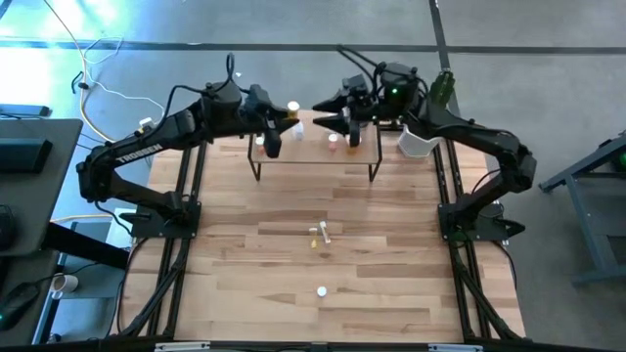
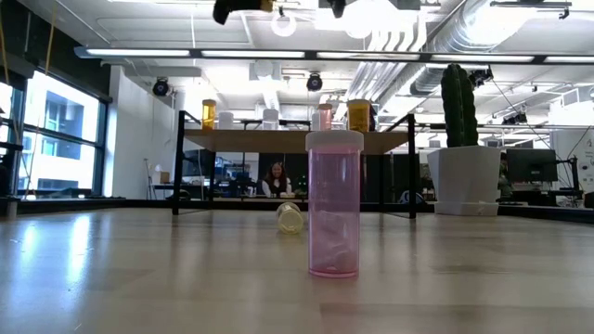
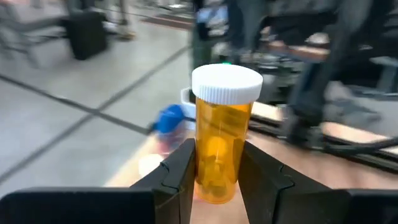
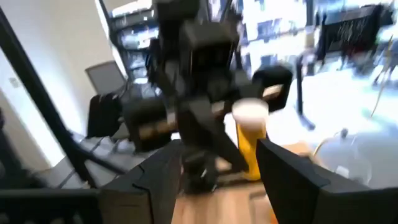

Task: Pick and place medicine bottles onto shelf by color
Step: Put the orange pill bottle on the shelf

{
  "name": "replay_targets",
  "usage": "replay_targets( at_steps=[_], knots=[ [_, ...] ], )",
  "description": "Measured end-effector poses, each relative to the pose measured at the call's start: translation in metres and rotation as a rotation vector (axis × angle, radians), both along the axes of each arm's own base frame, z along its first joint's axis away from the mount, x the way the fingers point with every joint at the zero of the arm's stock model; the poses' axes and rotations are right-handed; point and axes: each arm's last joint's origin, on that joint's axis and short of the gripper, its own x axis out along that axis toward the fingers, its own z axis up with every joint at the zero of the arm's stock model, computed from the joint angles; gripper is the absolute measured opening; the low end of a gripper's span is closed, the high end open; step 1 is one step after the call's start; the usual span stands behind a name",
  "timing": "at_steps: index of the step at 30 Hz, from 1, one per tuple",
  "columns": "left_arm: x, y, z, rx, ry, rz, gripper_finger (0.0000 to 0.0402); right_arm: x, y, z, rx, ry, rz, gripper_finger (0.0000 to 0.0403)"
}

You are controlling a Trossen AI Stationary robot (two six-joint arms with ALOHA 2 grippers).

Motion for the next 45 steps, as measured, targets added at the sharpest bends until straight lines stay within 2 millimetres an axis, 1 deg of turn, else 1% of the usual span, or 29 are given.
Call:
replay_targets(
  at_steps=[4, 7, 9, 13, 17, 21, 25, 29, 35, 39, 42, 45],
  knots=[
    [0.002, -0.004, 0.000, 0.048, 0.021, 0.107, 0.0093, -0.003, -0.004, 0.008, -0.095, -0.071, -0.058, 0.0199],
    [0.006, -0.010, 0.002, 0.074, 0.023, 0.133, 0.0093, -0.003, -0.004, 0.008, -0.194, -0.074, -0.106, 0.0199],
    [0.008, -0.015, 0.001, 0.094, 0.036, 0.142, 0.0093, -0.001, -0.002, 0.009, -0.240, -0.076, -0.107, 0.0199],
    [0.022, -0.023, -0.005, 0.116, 0.068, 0.167, 0.0092, 0.003, 0.006, 0.008, -0.293, -0.082, -0.100, 0.0199],
    [0.038, -0.029, -0.012, 0.151, 0.082, 0.179, 0.0092, 0.009, 0.012, 0.005, -0.289, -0.076, -0.081, 0.0199],
    [0.056, -0.032, -0.021, 0.186, 0.093, 0.181, 0.0092, 0.012, 0.015, 0.001, -0.273, -0.036, -0.129, 0.0199],
    [0.065, -0.034, -0.025, 0.198, 0.086, 0.175, 0.0092, 0.012, 0.015, -0.006, -0.225, 0.029, -0.147, 0.0199],
    [0.069, -0.033, -0.028, 0.202, 0.085, 0.188, 0.0092, 0.012, 0.015, -0.010, -0.202, 0.068, -0.145, 0.0199],
    [0.070, -0.033, -0.027, 0.204, 0.073, 0.189, 0.0092, 0.012, 0.014, -0.013, -0.157, 0.099, -0.162, 0.0199],
    [0.070, -0.033, -0.027, 0.210, 0.077, 0.187, 0.0092, 0.012, 0.013, -0.013, -0.159, 0.108, -0.196, 0.0199],
    [0.069, -0.032, -0.027, 0.236, 0.097, 0.211, 0.0092, 0.012, 0.013, -0.014, -0.153, 0.113, -0.197, 0.0188],
    [0.069, -0.032, -0.027, 0.246, 0.105, 0.222, 0.0092, 0.012, 0.013, -0.014, -0.151, 0.122, -0.197, 0.0164]
  ],
)
